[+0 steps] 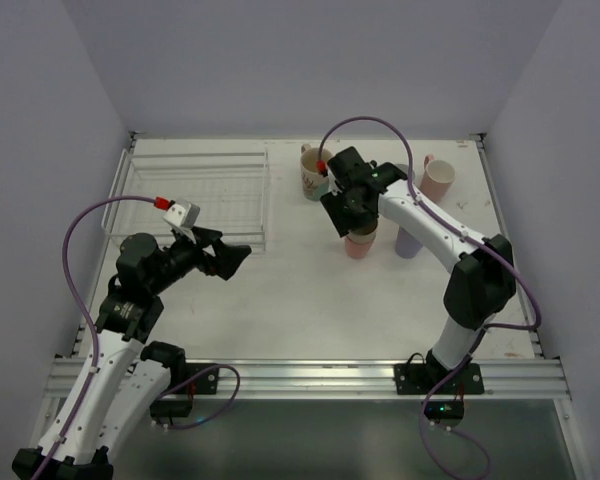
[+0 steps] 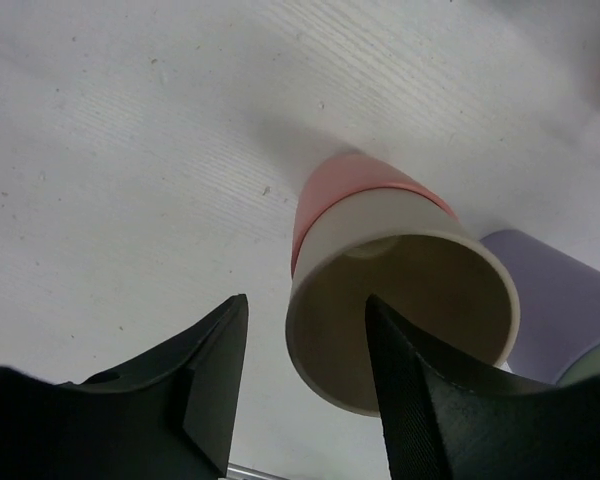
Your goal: Unload the cups from the dish rack
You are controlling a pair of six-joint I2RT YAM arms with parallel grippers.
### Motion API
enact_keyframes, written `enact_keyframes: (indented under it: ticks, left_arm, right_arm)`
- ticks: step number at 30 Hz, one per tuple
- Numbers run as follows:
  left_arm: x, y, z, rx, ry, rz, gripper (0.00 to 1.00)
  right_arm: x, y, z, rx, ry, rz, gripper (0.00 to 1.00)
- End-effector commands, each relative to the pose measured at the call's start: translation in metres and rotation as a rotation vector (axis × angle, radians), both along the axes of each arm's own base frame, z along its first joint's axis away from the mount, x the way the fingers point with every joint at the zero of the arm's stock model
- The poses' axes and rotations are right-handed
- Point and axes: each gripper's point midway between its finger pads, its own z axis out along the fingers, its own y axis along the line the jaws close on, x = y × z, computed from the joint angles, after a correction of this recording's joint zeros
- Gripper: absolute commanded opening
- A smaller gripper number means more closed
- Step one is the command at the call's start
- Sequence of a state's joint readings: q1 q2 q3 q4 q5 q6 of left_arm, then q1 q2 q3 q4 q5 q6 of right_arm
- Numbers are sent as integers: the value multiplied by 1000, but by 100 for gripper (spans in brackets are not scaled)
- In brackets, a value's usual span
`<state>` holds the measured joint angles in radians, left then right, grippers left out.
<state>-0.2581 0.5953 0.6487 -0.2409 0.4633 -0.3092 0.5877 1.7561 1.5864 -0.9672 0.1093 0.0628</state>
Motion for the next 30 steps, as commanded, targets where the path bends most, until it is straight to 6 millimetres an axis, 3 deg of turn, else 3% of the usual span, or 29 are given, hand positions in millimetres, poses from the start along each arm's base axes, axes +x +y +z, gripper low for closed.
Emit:
enact_keyframes:
  ticks: [1, 3, 5, 6, 7, 9, 10, 11, 13, 14, 15, 17, 18, 19, 20, 22, 25, 28, 30]
  left_arm:
    - [4, 1, 8, 17, -55, 9, 100]
    - [6, 3, 8, 19, -55, 21, 100]
    - [8, 5, 10, 24, -62, 36, 100]
    - [10, 8, 12, 26, -65, 55, 100]
    - [11, 10, 14, 26, -69, 68, 100]
    - [12, 13, 26, 12, -91, 91, 100]
    - [12, 13, 31, 0, -95, 101, 100]
    - [14, 16, 39, -9, -106, 125, 100]
    - [13, 17, 68, -49, -154, 137, 100]
    - [11, 16, 77, -61, -169, 131, 100]
    - [8, 16, 100, -76, -217, 122, 100]
    - [9, 18, 118, -87, -246, 137, 100]
    - [5, 21, 137, -97, -276, 152, 100]
    - [5, 25, 143, -101, -286, 174, 100]
    - [9, 35, 151, -104, -296, 235, 100]
    - [7, 45, 162, -110, -306, 290, 100]
    - [5, 61, 162, -105, -323, 375, 100]
    - [4, 73, 147, -92, -317, 440, 100]
    - [6, 74, 138, -101, -313, 451, 100]
  right_arm:
    - [8, -1, 36, 51, -110, -12, 55]
    - [8, -1, 46, 71, -138, -17, 64]
    - [6, -1, 69, 119, -196, -30, 73]
    - [5, -1, 78, 138, -221, -33, 86]
    - [2, -1, 98, 186, -269, -38, 91]
    - [-1, -7, 120, 230, -336, -78, 99]
    - [-5, -15, 150, 280, -433, -101, 99]
    - [-11, -19, 156, 298, -461, -110, 99]
    - [-17, -25, 189, 398, -581, -138, 99]
    - [-35, -38, 209, 456, -653, -150, 99]
    - [-40, -41, 231, 526, -729, -163, 99]
    - [-58, -55, 244, 593, -805, -179, 99]
    - [-81, -71, 269, 671, -892, -188, 99]
    - [-91, -77, 283, 717, -948, -195, 99]
    - [-97, -84, 279, 729, -968, -206, 99]
    - [-120, -112, 296, 782, -1071, -267, 99]
    - [-128, -137, 286, 754, -1135, -349, 99]
    - [-119, -136, 252, 721, -1099, -386, 99]
    - [-117, -132, 251, 757, -1103, -391, 99]
